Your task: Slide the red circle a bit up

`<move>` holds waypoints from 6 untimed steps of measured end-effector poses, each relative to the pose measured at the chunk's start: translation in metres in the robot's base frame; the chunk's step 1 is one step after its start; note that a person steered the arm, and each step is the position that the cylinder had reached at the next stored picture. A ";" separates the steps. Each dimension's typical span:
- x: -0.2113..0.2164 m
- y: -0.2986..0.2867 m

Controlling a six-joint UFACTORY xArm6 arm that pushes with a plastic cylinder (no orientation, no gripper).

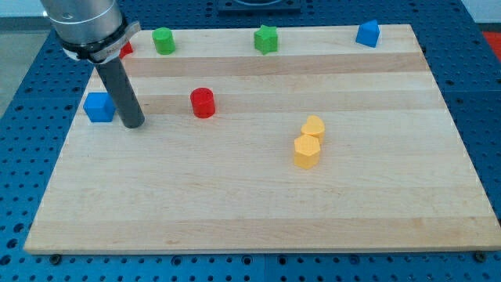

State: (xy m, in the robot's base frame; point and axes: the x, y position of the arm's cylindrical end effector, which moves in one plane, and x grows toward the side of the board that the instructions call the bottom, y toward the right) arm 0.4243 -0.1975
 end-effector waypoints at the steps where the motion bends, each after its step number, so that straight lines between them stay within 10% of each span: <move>1: 0.000 0.020; 6: -0.001 0.090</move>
